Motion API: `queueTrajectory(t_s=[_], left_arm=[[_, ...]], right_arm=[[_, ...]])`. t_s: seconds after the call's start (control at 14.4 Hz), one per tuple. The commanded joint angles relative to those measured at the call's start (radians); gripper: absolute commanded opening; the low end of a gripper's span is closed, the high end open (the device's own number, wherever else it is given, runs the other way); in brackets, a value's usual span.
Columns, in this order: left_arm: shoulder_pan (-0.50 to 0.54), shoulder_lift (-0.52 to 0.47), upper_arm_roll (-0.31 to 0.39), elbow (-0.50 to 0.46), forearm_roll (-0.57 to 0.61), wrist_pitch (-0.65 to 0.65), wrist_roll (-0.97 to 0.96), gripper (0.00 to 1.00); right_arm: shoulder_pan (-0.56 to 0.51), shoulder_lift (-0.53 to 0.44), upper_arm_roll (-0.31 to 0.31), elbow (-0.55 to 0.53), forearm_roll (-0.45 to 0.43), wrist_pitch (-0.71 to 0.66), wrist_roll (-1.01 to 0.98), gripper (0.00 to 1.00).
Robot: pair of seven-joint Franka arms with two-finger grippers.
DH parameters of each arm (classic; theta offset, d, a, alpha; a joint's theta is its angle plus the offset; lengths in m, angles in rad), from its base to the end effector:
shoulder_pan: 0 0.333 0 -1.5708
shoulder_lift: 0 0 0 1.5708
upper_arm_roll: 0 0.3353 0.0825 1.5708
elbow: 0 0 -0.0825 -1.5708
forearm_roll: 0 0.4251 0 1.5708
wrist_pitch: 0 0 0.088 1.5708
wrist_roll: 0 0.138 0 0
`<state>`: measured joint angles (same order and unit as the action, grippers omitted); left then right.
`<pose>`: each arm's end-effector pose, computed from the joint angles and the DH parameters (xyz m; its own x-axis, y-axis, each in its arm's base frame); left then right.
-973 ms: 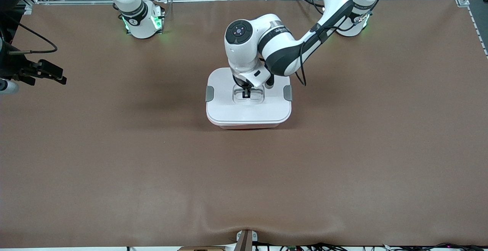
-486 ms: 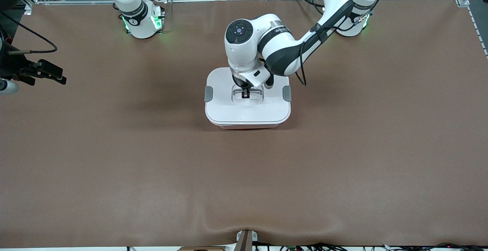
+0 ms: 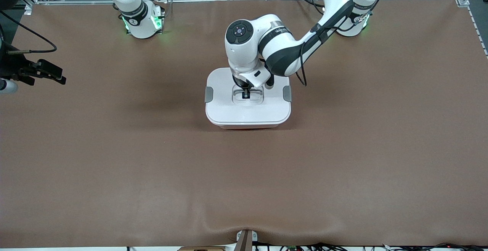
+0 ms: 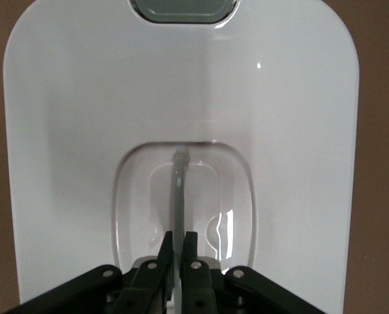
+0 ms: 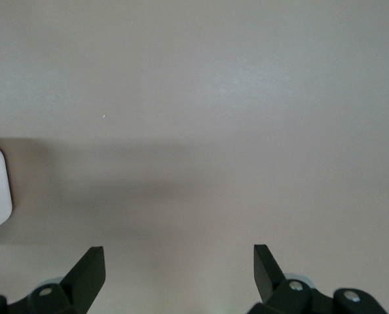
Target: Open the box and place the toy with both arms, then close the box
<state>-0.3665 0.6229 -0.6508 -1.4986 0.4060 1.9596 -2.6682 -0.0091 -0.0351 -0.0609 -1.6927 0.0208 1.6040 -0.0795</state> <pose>0.4773 -0.5669 0.3244 -0.0055 0.9996 0.0283 1.0000 0.0056 -0.0050 0.5806 -0.0384 0.5738 0.9986 0.0090 -0.0517 0.0076 -0.9996 -0.0271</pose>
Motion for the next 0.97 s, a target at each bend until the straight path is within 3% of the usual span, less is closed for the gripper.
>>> queueTrajectory(t_s=[0.0, 0.9], left_arm=[[0.0, 0.009, -0.003, 0.015, 0.017, 0.001, -0.028, 0.0], [-0.008, 0.034, -0.003, 0.014, 0.024, 0.002, -0.033, 0.0]], right_arm=[[0.011, -0.005, -0.004, 0.01, 0.007, -0.01, 0.018, 1.0], [0.011, -0.005, -0.005, 0.008, 0.005, 0.001, 0.017, 1.0]])
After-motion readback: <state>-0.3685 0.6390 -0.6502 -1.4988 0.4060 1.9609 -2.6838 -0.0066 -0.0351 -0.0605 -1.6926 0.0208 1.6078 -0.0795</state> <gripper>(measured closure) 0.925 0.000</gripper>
